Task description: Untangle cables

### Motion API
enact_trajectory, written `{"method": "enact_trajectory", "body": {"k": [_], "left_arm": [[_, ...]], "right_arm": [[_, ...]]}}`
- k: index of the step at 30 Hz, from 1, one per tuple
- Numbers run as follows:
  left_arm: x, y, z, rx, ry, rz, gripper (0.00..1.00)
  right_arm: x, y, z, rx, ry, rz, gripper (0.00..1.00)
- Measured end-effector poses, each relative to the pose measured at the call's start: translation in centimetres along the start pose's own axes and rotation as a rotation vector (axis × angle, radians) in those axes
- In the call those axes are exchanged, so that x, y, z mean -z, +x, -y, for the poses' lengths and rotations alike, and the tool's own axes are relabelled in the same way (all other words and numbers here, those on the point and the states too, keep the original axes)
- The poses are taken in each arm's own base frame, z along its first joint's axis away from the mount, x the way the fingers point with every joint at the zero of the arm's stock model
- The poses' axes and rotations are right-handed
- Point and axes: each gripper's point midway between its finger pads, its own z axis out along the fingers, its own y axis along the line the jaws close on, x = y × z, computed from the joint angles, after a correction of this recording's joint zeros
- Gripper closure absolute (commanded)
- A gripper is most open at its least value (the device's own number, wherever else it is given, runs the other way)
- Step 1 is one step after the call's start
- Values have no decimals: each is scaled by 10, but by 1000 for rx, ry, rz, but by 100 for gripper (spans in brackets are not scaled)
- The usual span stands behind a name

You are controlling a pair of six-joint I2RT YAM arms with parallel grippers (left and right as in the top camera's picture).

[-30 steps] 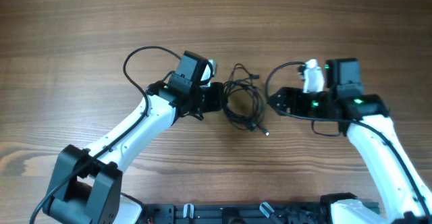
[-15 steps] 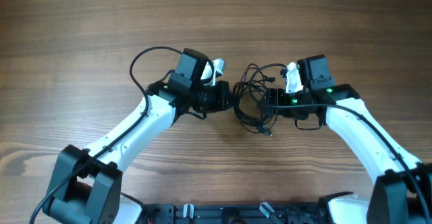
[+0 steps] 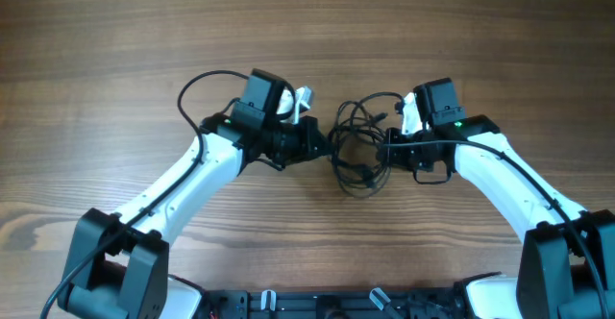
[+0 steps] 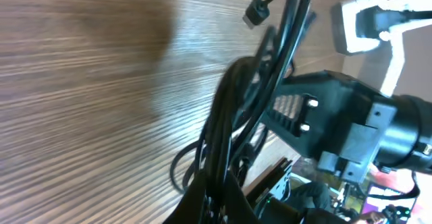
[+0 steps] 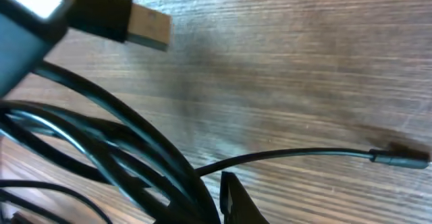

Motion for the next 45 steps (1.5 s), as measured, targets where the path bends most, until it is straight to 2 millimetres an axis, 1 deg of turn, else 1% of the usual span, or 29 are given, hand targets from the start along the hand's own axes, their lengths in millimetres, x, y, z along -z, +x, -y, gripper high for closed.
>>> {"method": "enact_trajectory", "body": {"k": [2, 4, 5, 6, 9, 11, 13, 14, 17, 20, 24, 26, 30, 35, 38, 45], "left_arm": [[7, -3, -9, 28, -7, 3, 96], [20, -16, -25, 73, -27, 44, 96], [28, -24, -33, 97, -31, 72, 93], [36, -31, -41, 122, -35, 97, 85], [52, -43, -56, 166, -34, 139, 81], [59, -47, -60, 190, -19, 151, 75], [61, -46, -60, 202, -4, 144, 47], [61, -44, -59, 201, 2, 134, 44], [57, -38, -54, 194, 6, 113, 46], [50, -32, -46, 170, 7, 87, 53], [33, -19, -35, 119, -22, 47, 58], [26, -14, -33, 112, -51, 40, 58], [14, -9, -33, 102, -124, 54, 58], [5, -10, -27, 74, -161, 89, 60], [2, -8, -26, 71, -175, 92, 66], [2, -9, -28, 95, -190, 102, 72]], "right_arm": [[0, -2, -2, 7, 9, 6, 91], [2, -2, 8, -6, 51, 10, 92], [2, -3, 11, -11, 65, 13, 92], [2, -4, 13, -11, 72, 17, 92], [3, -7, 21, -17, 111, 32, 93], [4, -9, 26, -23, 133, 44, 94], [5, -10, 29, -27, 147, 50, 95], [5, -10, 30, -27, 149, 50, 96], [5, -11, 30, -26, 154, 53, 96], [5, -11, 30, -27, 153, 52, 96], [5, -10, 29, -27, 144, 49, 96], [4, -9, 27, -26, 133, 44, 96], [3, -5, 14, 17, 61, 16, 96], [3, -4, -11, 89, -82, -1, 96], [5, -3, -23, 112, -148, -7, 96], [8, -2, -39, 139, -241, -15, 96]]}}
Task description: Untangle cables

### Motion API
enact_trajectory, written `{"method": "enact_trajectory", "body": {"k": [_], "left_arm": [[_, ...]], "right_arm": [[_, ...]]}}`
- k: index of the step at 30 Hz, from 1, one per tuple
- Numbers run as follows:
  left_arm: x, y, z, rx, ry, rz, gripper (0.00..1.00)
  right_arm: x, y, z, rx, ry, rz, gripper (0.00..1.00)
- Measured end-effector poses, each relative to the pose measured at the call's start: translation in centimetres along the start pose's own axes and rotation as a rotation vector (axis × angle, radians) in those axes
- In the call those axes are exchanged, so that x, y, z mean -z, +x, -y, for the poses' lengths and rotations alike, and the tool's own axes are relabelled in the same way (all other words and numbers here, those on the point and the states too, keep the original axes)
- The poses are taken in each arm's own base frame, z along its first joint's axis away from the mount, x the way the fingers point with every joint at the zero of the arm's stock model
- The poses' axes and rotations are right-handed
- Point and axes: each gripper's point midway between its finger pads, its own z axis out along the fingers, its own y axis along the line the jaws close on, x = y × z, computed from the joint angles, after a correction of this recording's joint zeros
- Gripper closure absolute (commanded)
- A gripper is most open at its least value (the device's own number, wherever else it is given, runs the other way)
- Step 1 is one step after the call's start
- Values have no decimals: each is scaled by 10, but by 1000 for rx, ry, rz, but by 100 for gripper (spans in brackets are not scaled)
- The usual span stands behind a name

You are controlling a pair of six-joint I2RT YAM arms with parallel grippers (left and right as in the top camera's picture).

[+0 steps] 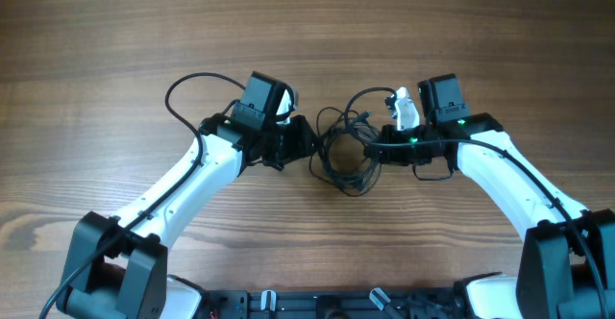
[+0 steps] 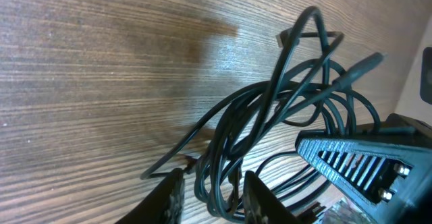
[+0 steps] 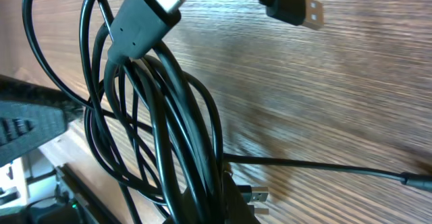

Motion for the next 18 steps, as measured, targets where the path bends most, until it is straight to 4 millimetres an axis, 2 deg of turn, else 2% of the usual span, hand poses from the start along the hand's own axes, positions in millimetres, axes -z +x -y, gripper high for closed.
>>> {"method": "enact_trajectory", "body": {"k": [11, 18], "left_arm": [[-1, 1, -3, 1, -23, 3, 74], [-8, 18, 8, -42, -22, -30, 79]], "right_arm": [[0, 1, -4, 0, -24, -7, 96], [0, 1, -4, 0, -26, -8, 96]]}}
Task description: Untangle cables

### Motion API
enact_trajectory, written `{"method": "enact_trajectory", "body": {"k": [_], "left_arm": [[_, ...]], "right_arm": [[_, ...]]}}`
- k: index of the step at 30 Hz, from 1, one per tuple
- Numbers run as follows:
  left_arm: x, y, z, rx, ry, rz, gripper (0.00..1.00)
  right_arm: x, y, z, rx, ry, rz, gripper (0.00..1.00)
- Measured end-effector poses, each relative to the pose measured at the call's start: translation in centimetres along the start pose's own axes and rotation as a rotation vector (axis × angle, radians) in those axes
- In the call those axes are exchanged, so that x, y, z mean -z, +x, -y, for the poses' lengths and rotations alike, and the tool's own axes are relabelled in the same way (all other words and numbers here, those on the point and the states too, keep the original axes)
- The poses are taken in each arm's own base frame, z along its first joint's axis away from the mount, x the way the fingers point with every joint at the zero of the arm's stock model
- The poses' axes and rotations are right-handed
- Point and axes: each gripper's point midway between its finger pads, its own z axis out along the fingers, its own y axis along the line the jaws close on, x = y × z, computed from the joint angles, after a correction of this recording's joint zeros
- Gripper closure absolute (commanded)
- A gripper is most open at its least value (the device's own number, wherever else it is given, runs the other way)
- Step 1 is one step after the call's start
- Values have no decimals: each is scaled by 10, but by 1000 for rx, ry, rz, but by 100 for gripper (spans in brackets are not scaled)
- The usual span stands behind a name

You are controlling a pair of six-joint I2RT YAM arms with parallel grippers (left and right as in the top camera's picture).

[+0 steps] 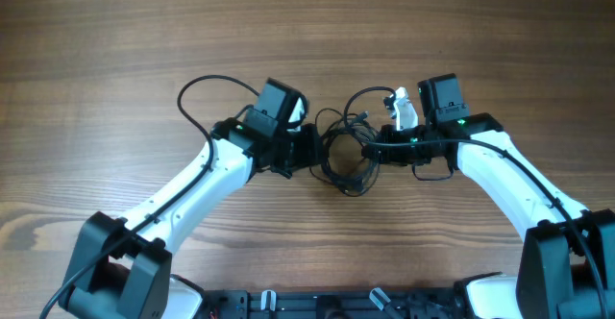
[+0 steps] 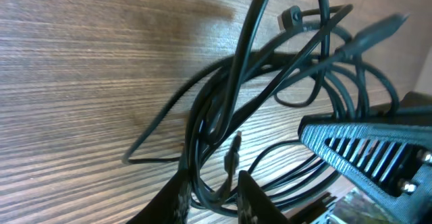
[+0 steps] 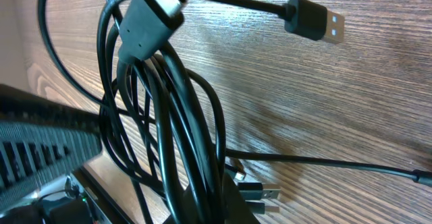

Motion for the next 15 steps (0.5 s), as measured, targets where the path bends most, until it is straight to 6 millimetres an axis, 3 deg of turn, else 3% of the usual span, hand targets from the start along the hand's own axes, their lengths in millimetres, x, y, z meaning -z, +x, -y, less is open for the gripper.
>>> {"method": "enact_trajectory", "body": {"k": [2, 3, 15], "left_arm": [[-3, 5, 1, -14, -18, -5, 94], [-4, 6, 1, -11, -24, -5, 96], [-6, 1, -10, -2, -69, 19, 96]], "right_arm": [[0, 0, 0, 0, 0, 0, 96], [0, 0, 0, 0, 0, 0, 96], [0, 0, 0, -1, 0, 0, 96]]}}
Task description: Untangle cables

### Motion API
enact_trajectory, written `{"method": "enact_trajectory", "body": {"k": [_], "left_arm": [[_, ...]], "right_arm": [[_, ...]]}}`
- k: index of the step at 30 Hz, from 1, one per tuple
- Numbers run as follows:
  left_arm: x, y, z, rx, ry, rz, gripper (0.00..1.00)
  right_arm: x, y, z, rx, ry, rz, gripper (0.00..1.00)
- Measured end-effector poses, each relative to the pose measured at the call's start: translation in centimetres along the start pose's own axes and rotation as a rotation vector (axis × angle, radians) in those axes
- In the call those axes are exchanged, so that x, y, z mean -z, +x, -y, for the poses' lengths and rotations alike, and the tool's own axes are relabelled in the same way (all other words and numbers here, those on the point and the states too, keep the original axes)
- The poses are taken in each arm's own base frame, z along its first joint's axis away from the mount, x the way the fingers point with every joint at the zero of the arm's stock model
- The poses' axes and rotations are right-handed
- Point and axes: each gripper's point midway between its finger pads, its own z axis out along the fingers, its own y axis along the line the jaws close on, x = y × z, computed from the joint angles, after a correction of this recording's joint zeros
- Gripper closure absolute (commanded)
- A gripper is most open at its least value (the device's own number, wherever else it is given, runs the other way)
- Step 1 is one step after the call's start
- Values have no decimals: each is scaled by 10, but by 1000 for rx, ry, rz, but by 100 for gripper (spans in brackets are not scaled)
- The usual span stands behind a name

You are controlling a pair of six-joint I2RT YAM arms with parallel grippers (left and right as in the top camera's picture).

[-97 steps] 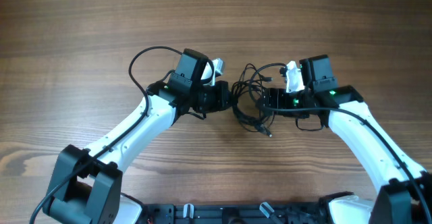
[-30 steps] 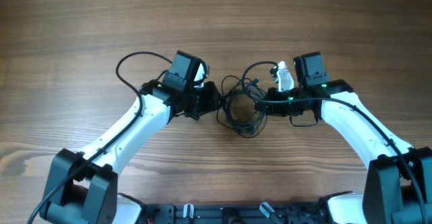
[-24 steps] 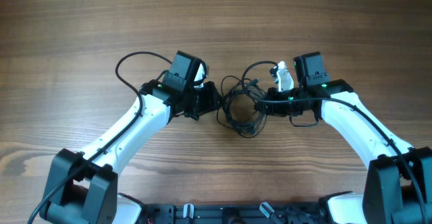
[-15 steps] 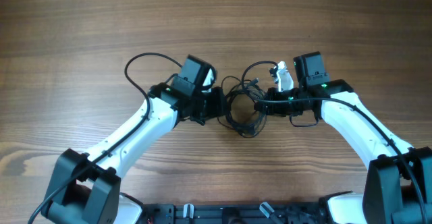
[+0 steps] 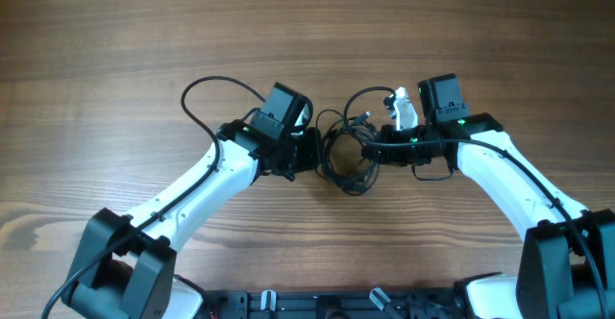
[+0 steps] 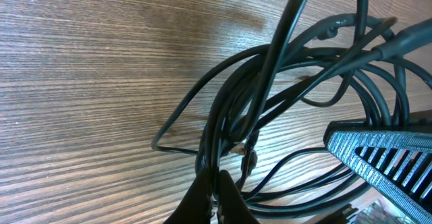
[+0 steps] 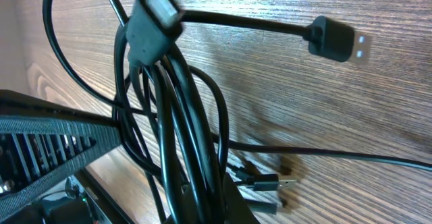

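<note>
A bundle of black cables (image 5: 346, 152) lies tangled on the wooden table (image 5: 307, 31) between both arms. My left gripper (image 5: 315, 154) is at its left side; in the left wrist view its fingertips (image 6: 217, 191) are pinched shut on a thin strand of the cables (image 6: 270, 102). My right gripper (image 5: 371, 150) is at the right side, shut on several thick loops (image 7: 196, 156) low in the right wrist view. A USB plug (image 7: 335, 40) sticks out free, a second connector (image 7: 152, 15) hangs over the loops, and a small plug (image 7: 266, 182) rests on the wood.
The left arm's own black lead (image 5: 207, 93) arcs out over the table behind its wrist. Each gripper's ribbed finger shows in the other's wrist view, close by: the right one (image 6: 385, 156) and the left one (image 7: 47, 136).
My left gripper has shifted slightly right into the bundle and its fingers, a little apart before, are now shut on a thin strand. The right gripper still holds its loops.
First both grippers held the bundle, stretched between them. Then the left gripper stood open, drawn back left of the cables, while the right kept its hold. The left then came back in with narrowing fingers, and now it is shut on a strand.
</note>
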Motion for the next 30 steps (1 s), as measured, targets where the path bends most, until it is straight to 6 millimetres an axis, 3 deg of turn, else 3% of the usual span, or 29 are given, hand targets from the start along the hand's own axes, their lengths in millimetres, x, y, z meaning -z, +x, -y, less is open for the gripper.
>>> {"method": "enact_trajectory", "body": {"k": [4, 9, 10, 12, 15, 20, 23, 30], "left_arm": [[15, -16, -7, 35, 14, 50, 96], [67, -57, -31, 140, 39, 210, 96], [81, -68, -40, 170, 45, 254, 94], [96, -78, -50, 203, 49, 303, 71], [107, -85, -60, 237, 57, 329, 66], [103, -72, -56, 247, 83, 262, 63], [92, -56, -37, 199, 99, 205, 58], [66, -20, -1, 74, 91, 110, 58]], "right_arm": [[0, 0, 1, -4, 4, 1, 96], [0, 1, 3, -9, 18, -1, 96], [0, 1, 4, -9, 21, -1, 96], [0, 1, 4, -8, 24, 0, 96], [0, 0, 4, -8, 24, 0, 96], [0, 0, 4, -8, 24, 0, 96], [0, 0, 4, -8, 24, 0, 96], [0, 0, 4, -9, 24, 0, 96]]}}
